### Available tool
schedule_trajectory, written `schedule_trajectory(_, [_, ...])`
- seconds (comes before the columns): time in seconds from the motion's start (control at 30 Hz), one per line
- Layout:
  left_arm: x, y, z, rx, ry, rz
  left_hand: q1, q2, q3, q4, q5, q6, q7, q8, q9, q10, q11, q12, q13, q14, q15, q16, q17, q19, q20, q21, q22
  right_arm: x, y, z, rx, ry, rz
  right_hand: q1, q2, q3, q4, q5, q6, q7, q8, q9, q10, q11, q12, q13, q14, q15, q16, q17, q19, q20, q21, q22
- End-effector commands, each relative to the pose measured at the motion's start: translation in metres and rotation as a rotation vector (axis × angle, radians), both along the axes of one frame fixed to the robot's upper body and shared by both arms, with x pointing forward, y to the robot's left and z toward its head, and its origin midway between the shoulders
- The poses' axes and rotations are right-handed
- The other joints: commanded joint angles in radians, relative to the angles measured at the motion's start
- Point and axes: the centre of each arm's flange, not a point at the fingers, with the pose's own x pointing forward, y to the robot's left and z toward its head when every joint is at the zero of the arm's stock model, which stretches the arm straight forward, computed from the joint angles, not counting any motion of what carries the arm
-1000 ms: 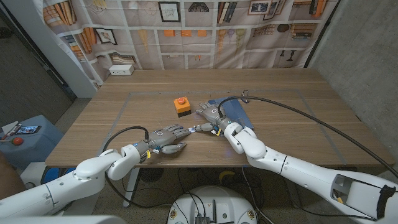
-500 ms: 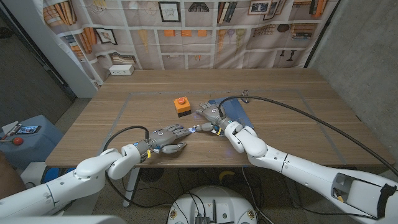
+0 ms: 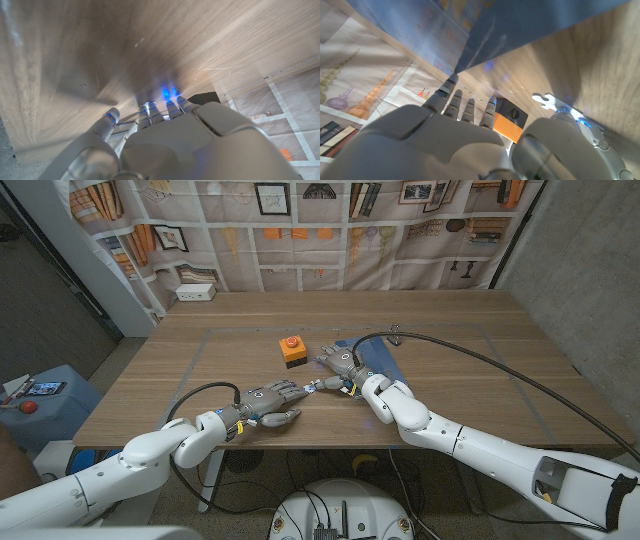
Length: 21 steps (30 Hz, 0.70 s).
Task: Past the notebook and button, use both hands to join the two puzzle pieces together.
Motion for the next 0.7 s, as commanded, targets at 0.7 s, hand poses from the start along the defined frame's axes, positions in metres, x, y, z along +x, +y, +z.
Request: schedule_trajectory(0.7, [-0.0007, -0.0032, 0.0003, 0.002, 0.000, 0.001, 0.015, 0.087, 0.009, -0.005, 0.003, 0.083, 0.053, 0.007, 0.004, 0.079, 0.045, 0.012, 0.007, 0.009, -0.080, -0.002, -0.001, 0.007, -0.047, 0.003, 0.002, -0.0023, 0.0007, 0.0061, 0.058, 0.039, -0.001, 0.013, 0.013, -0.019, 0.005, 0.009, 0.006, -0.004, -0.003, 0.001, 0.004, -0.008, 0.001, 0.001, 0.003, -0.001, 0.007, 0.004, 0.001, -0.001, -0.002, 0.003])
